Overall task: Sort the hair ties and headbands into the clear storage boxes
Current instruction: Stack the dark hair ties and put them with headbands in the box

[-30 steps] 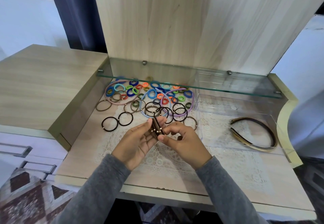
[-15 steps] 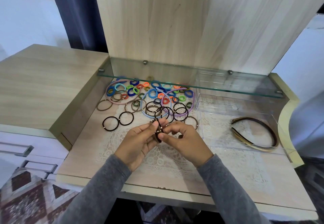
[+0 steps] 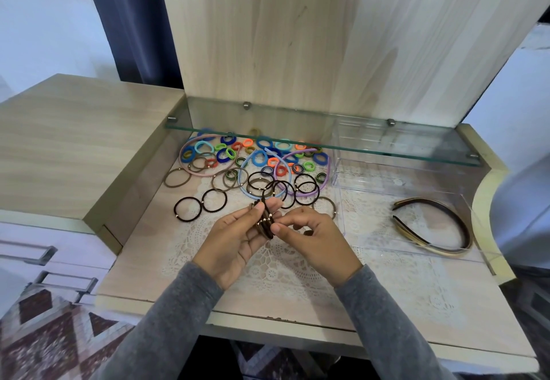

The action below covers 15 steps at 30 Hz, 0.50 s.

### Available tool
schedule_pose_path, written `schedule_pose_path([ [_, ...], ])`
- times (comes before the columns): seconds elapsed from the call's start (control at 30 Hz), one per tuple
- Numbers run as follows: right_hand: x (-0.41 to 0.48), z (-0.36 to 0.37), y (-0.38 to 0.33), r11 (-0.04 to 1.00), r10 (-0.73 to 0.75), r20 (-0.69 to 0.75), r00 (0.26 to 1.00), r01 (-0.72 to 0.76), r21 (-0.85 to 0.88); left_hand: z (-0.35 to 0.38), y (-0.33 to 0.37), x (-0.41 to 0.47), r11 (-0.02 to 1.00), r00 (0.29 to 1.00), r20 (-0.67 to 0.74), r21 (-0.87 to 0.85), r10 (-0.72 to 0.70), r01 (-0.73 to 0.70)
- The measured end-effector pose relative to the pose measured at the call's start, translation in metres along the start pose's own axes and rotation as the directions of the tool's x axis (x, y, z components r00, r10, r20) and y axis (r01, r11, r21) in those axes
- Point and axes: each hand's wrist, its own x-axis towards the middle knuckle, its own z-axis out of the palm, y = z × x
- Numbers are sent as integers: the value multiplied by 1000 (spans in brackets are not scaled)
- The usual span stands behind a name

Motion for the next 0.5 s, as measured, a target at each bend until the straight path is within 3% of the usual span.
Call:
schedule_pose_path([
  [0.2, -1, 1, 1, 1000, -4, -15, 1000, 5, 10, 1, 0, -1, 999, 1000, -17, -37, 2, -3],
  [0.5, -3, -5, -6, 993, -24, -7, 1000, 23, -117, 3, 1, -2, 999, 1000, 15, -44, 3, -2],
])
